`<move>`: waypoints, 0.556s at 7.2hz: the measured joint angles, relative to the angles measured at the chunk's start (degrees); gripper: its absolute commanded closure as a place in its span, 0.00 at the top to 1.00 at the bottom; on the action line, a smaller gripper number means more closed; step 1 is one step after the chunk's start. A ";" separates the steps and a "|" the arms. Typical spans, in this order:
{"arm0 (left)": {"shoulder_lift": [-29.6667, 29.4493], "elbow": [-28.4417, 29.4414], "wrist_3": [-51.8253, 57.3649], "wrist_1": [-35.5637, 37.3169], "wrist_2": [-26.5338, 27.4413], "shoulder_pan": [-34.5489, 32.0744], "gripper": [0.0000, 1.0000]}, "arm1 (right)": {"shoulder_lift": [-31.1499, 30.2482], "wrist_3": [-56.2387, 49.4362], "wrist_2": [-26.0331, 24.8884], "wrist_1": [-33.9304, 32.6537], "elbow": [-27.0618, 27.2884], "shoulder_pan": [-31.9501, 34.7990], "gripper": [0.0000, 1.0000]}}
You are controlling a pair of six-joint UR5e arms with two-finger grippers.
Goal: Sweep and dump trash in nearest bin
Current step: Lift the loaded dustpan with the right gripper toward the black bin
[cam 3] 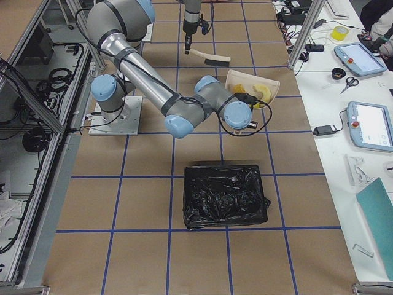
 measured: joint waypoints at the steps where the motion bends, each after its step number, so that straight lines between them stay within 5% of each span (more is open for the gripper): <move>1: 2.46 -3.67 0.65 0.48 0.07 0.40 0.00 | -0.29 -0.32 -3.13 0.37 -1.97 -0.24 0.00; 4: 7.24 -12.77 1.17 4.08 0.73 0.62 0.00 | -0.33 -5.31 -13.43 0.56 -6.63 -2.50 0.00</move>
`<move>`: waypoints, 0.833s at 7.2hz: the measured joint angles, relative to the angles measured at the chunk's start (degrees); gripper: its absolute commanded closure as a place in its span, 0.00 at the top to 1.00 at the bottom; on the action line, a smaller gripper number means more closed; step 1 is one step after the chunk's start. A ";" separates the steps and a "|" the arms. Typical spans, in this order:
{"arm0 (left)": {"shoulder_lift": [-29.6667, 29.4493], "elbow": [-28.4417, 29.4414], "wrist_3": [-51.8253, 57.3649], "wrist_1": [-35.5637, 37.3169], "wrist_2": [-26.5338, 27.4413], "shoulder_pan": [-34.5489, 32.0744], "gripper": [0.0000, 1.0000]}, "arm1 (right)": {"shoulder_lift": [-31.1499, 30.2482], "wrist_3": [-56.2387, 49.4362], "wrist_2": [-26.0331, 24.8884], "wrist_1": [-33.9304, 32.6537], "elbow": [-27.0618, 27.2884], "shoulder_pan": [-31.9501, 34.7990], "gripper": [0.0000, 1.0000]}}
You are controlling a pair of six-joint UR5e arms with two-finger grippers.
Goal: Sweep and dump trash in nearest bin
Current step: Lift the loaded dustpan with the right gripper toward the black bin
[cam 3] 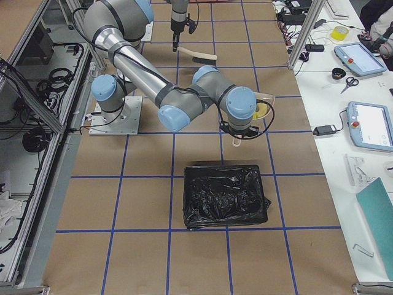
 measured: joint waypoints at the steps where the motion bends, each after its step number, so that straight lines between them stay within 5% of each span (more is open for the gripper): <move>1: 0.66 -1.23 -0.08 0.55 0.03 -0.14 0.00 | 0.08 -2.58 -2.37 0.17 -1.10 -1.43 0.00; 6: 0.78 -2.62 0.01 0.92 0.06 -0.58 0.00 | 1.27 -17.84 -13.11 -0.52 -7.42 -11.13 0.00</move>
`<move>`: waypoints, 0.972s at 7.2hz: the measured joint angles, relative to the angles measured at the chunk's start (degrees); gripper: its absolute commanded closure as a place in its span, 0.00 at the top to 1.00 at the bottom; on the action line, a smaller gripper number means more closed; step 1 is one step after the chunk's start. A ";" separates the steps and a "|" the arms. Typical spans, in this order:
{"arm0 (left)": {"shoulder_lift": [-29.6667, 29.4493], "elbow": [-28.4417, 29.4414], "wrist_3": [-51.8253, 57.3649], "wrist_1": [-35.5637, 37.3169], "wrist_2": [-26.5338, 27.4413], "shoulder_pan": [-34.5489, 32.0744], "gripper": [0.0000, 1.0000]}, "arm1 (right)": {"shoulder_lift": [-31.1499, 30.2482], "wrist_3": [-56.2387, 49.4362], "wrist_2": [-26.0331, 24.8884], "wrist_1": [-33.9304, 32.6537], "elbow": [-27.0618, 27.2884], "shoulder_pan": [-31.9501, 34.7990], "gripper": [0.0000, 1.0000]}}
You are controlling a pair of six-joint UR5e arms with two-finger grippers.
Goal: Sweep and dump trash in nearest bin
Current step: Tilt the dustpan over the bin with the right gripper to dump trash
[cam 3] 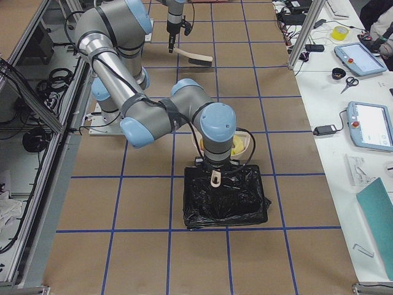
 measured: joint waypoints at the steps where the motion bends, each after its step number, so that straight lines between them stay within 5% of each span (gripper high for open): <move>1: -0.21 -0.41 0.04 0.03 0.04 -0.06 0.00 | 0.50 -2.89 -1.63 -1.55 -0.96 -1.11 0.00; 7: -1.84 -1.05 -0.21 3.67 -0.51 -0.30 0.06 | 7.96 -7.17 -5.12 -10.89 -5.76 -4.09 0.00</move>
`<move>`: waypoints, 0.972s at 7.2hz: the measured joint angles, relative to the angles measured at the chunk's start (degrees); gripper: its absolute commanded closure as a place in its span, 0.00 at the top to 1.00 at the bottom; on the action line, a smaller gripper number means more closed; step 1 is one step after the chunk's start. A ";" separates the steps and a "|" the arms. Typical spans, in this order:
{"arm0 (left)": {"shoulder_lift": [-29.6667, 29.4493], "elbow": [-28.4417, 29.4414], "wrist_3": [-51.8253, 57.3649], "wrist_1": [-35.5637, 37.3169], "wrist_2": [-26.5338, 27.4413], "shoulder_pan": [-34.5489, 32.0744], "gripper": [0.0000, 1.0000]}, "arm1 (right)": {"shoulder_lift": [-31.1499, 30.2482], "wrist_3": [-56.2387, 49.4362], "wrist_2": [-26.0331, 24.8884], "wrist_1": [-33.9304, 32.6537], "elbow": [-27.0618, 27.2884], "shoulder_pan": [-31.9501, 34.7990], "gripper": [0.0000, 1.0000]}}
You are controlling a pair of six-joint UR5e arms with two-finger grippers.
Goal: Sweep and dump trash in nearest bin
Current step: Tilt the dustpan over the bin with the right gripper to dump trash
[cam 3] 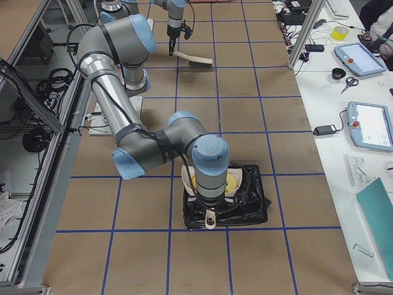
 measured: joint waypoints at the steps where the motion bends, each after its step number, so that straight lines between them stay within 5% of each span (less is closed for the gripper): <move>1: 0.18 0.02 0.20 0.36 -0.05 0.00 0.06 | 1.34 -0.16 -1.01 -1.88 -0.52 -0.03 0.00; 7: 0.18 -0.23 2.11 0.87 0.47 -0.01 0.17 | -1.57 -0.09 -7.25 -8.07 0.24 0.84 0.00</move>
